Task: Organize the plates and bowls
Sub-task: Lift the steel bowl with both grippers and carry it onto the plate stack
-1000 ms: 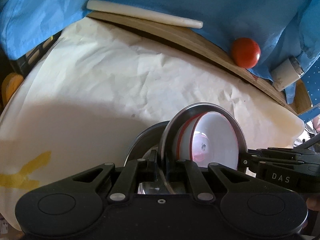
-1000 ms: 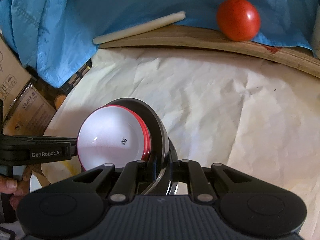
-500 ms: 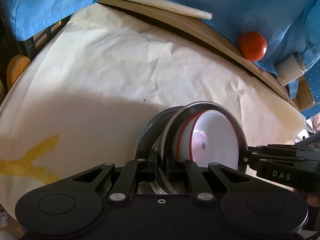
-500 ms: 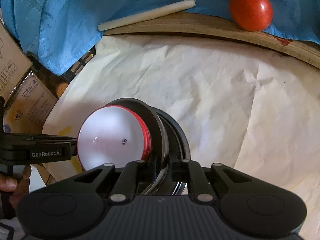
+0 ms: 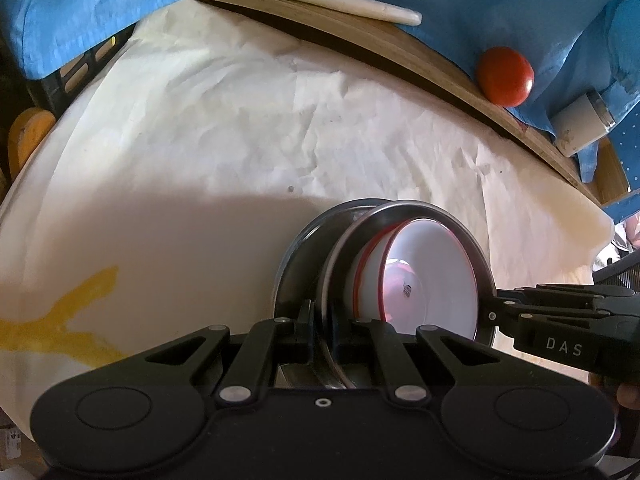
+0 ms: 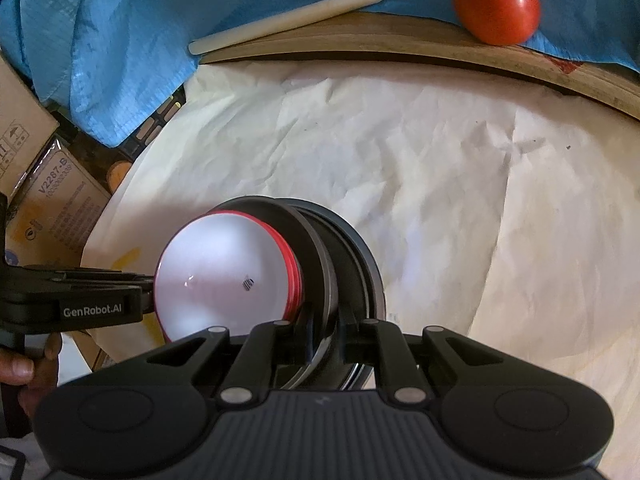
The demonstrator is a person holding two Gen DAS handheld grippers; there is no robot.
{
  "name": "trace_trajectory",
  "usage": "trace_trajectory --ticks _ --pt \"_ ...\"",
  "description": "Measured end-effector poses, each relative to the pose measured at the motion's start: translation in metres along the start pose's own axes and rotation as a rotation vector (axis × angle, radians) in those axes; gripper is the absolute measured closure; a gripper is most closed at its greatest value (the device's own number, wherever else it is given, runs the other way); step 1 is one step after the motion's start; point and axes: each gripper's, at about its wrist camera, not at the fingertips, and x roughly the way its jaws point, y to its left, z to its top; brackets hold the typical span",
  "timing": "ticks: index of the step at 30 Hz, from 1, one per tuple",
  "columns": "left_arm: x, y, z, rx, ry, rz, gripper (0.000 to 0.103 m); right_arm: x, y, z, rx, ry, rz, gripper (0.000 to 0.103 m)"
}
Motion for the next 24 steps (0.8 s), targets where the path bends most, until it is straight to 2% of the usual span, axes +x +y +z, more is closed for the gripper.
trace_trajectory --ticks 24 --pt "0.0028 -0.0028 0.0012 0.03 0.001 -0.006 0.096 -0.0005 -0.0022 -0.003 0.03 0.006 -0.011 0.09"
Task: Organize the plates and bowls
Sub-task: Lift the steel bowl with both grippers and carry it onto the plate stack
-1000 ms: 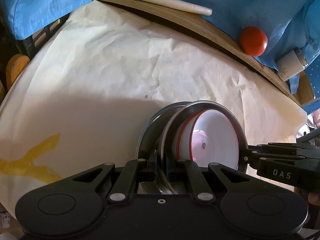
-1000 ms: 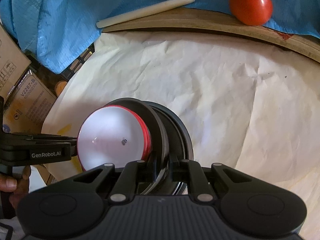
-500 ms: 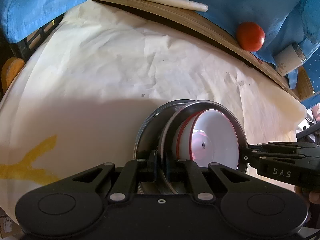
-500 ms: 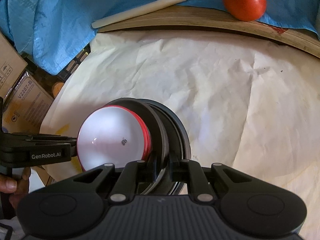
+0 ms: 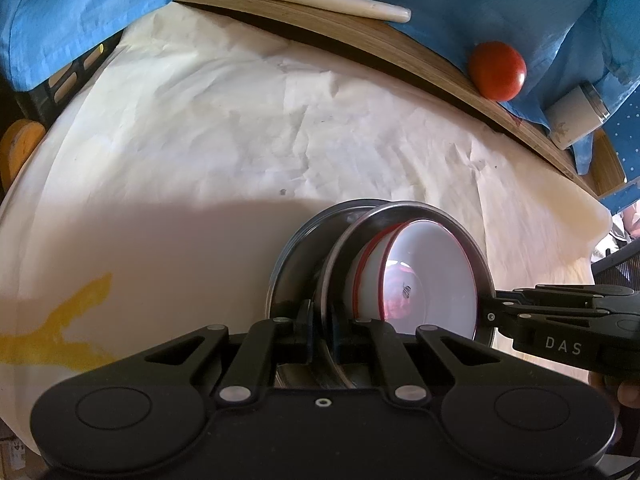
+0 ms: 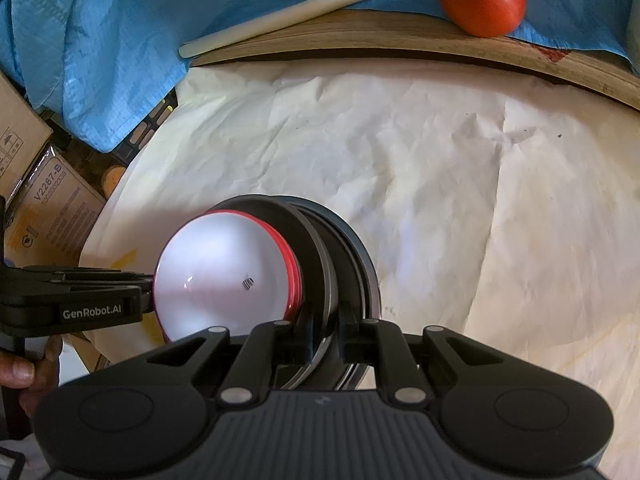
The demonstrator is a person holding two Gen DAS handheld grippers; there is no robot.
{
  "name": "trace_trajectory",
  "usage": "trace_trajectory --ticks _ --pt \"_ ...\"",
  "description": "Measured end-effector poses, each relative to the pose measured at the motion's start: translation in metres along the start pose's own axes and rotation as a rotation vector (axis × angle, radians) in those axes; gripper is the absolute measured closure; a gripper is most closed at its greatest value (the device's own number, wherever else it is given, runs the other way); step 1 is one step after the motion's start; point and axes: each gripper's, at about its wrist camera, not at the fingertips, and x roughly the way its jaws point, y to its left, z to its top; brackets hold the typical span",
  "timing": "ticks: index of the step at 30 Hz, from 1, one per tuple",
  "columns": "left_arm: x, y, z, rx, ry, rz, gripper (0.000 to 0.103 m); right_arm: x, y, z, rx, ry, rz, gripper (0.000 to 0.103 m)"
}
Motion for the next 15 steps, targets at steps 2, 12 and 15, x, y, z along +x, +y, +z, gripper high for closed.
trace_trajectory --ticks 2,12,15 --pt "0.0001 0.0 0.0002 0.003 0.001 -0.001 0.096 -0.0002 0.0003 -0.0005 0.002 0.0 -0.002 0.09" --pt "-0.0003 -0.0007 0.0004 0.035 0.004 -0.007 0.096 -0.0012 0.003 -0.0055 0.024 -0.008 -0.013 0.089" --pt "0.0002 -0.0008 0.0007 0.047 0.005 -0.011 0.096 -0.0019 0.0029 -0.0075 0.036 -0.014 -0.016 0.089"
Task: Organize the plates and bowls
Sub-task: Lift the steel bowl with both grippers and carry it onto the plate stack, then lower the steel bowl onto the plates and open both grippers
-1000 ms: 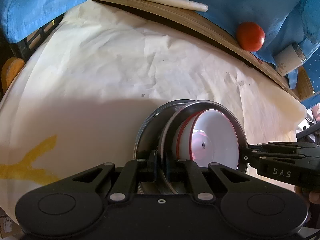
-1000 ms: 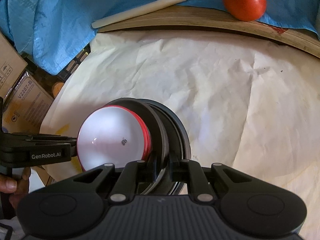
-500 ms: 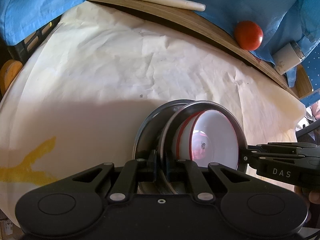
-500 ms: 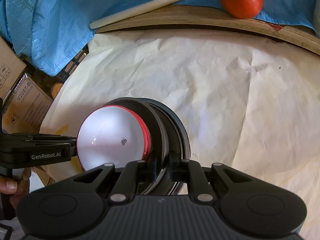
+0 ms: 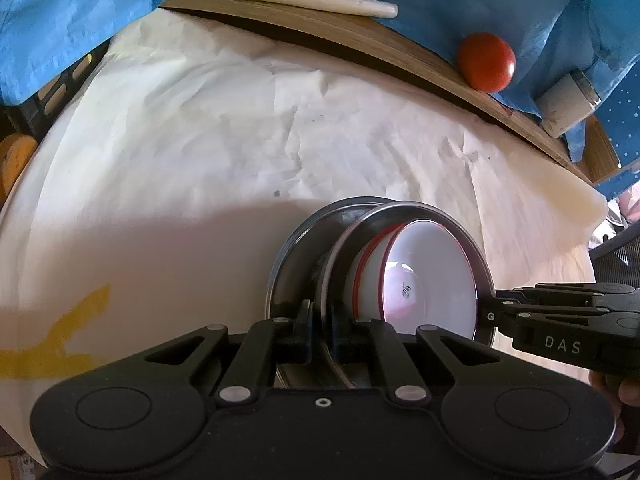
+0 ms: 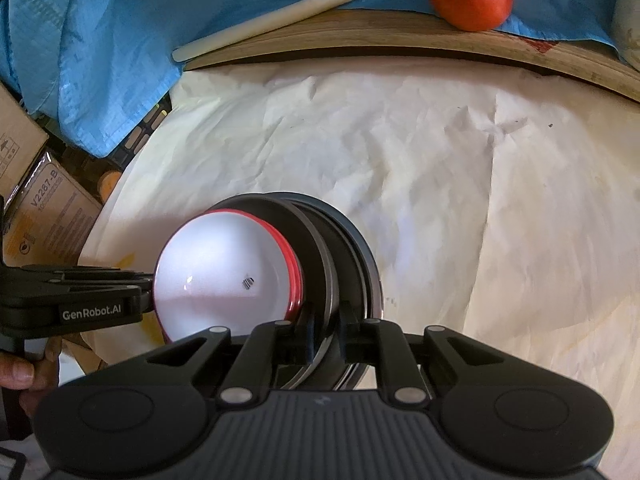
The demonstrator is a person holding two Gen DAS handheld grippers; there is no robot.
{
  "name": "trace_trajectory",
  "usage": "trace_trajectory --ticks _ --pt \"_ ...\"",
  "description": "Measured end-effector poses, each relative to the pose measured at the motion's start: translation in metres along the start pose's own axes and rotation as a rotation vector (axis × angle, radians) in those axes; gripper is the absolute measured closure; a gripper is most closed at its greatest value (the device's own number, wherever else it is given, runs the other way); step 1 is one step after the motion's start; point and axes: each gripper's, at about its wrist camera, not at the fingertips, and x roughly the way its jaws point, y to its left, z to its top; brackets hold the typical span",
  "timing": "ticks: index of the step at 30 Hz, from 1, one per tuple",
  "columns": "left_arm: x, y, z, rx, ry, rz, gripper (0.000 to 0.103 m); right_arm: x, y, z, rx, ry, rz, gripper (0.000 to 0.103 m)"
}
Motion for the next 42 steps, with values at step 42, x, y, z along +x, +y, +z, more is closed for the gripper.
trace_trajectory --ticks 42 --pt "-0.007 -0.016 -0.011 -0.054 -0.054 0.116 0.083 -0.006 -0.001 -0.002 -0.079 -0.005 -0.017 0.089"
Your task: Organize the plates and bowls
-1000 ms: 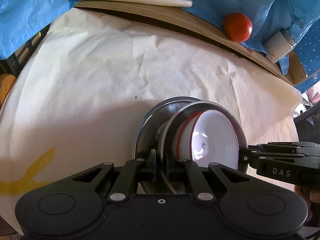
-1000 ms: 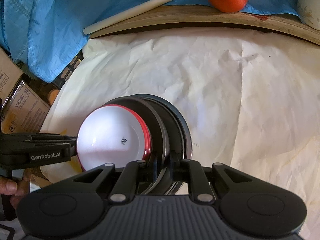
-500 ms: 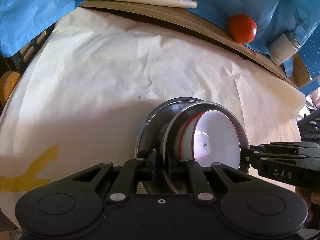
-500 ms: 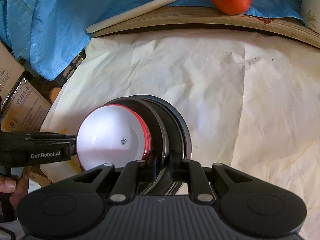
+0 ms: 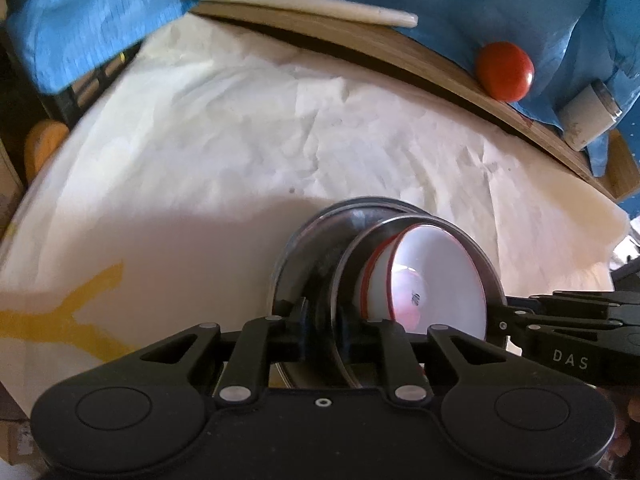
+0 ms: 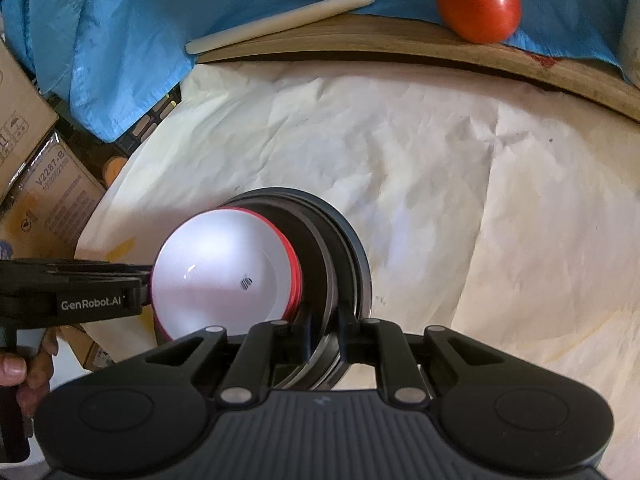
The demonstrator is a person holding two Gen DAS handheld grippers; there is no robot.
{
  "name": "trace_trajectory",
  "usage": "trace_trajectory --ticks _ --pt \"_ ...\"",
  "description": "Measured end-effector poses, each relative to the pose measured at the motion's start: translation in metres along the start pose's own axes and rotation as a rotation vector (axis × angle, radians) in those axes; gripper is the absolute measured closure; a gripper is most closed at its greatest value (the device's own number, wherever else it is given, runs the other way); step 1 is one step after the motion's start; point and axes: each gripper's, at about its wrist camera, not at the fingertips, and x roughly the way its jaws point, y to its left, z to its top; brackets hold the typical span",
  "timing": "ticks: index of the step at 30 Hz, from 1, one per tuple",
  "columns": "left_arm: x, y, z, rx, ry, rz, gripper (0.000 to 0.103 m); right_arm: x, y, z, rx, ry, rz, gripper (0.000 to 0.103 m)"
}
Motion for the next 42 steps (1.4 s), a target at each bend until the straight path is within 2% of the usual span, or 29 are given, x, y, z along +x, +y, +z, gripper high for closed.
trace_trajectory --ticks 3,8,10,11,12,14,16,22,24,28,35,42 --pt "-0.005 -0.002 0.001 0.005 -0.031 0.036 0.076 0.0 0.002 0.001 -0.023 -0.004 -0.008 0.088" --pt "-0.01 -0.002 0.001 -0.01 -0.058 0.055 0.074 -0.001 0.003 -0.001 -0.03 -0.015 -0.004 0.087" --pt "-0.013 -0.005 0.0 0.001 -0.076 0.118 0.05 -0.003 0.004 -0.002 -0.035 -0.026 -0.015 0.086" --pt "-0.015 -0.006 -0.002 0.012 -0.089 0.139 0.047 -0.005 0.005 -0.003 -0.035 -0.034 -0.022 0.08" --pt "-0.017 -0.005 -0.003 0.012 -0.096 0.14 0.046 -0.007 0.005 -0.004 -0.031 -0.044 -0.04 0.066" --pt "-0.024 0.0 -0.005 -0.009 -0.121 0.121 0.043 -0.011 0.004 -0.007 -0.018 -0.063 -0.069 0.054" --pt "-0.032 0.002 -0.009 -0.01 -0.157 0.114 0.034 -0.015 0.0 -0.011 0.009 -0.074 -0.066 0.049" --pt "-0.055 0.004 -0.018 0.021 -0.231 0.087 0.021 -0.029 0.008 -0.026 0.049 -0.138 -0.113 0.037" --pt "-0.063 0.006 -0.023 0.041 -0.251 0.078 0.017 -0.035 0.012 -0.034 0.076 -0.169 -0.119 0.025" --pt "-0.081 0.013 -0.036 0.076 -0.282 0.056 0.005 -0.049 0.026 -0.055 0.124 -0.244 -0.12 0.016" --pt "-0.106 0.028 -0.067 0.144 -0.349 0.018 0.001 -0.076 0.057 -0.101 0.183 -0.401 -0.156 0.0" --pt "-0.113 0.04 -0.099 0.162 -0.38 -0.02 0.001 -0.099 0.07 -0.145 0.229 -0.503 -0.193 0.0"
